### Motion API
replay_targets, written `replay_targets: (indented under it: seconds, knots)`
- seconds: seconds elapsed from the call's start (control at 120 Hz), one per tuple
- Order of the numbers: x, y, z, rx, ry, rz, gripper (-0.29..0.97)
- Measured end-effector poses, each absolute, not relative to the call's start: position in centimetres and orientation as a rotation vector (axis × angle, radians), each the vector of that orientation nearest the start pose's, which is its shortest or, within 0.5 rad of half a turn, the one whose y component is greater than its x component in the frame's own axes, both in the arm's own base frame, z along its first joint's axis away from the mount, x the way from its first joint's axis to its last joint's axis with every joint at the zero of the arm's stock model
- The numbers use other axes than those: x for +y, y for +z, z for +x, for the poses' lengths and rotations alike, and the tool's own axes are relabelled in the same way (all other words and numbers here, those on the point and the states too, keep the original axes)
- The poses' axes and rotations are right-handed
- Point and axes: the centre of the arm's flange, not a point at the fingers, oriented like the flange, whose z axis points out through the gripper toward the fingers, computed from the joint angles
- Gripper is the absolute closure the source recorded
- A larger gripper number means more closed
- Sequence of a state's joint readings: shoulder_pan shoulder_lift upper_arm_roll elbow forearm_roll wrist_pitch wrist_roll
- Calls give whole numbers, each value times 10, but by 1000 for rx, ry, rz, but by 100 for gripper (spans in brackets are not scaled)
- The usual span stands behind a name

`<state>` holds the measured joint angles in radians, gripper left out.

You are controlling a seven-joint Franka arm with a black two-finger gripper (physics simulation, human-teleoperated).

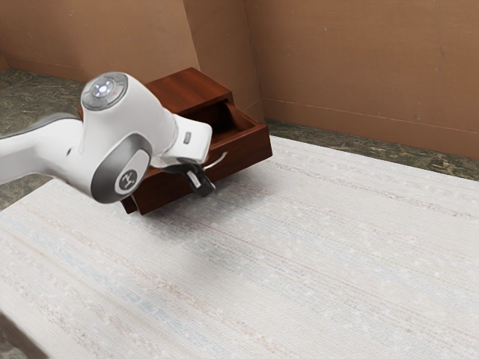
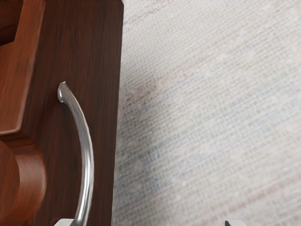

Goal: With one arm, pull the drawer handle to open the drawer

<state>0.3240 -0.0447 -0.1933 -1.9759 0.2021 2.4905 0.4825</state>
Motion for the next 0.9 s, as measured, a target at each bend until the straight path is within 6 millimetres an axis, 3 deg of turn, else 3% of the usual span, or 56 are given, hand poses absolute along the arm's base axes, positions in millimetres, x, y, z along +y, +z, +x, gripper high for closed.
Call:
replay_targets:
  seconds: [0.15, 0.333, 0.4, 0.467, 0.508, 0.55, 0.625, 0.667, 0.792, 0.9]
  knots:
    - [58, 555, 583, 668, -690, -2642, 32]
    - [30, 604, 580, 715, -779, -2539, 21]
    - [18, 656, 582, 677, -865, -2509, 15]
    - [16, 736, 571, 500, -926, -2549, 11]
    - [16, 763, 558, 352, -901, -2637, 9]
    - [28, 776, 543, 156, -841, -2753, 8]
    - [83, 769, 516, -279, -649, -2907, 5]
    - [100, 759, 505, -498, -538, -2953, 4]
    - [99, 722, 480, -951, -227, -2970, 2]
    - [93, 709, 471, -1237, -83, -2890, 1]
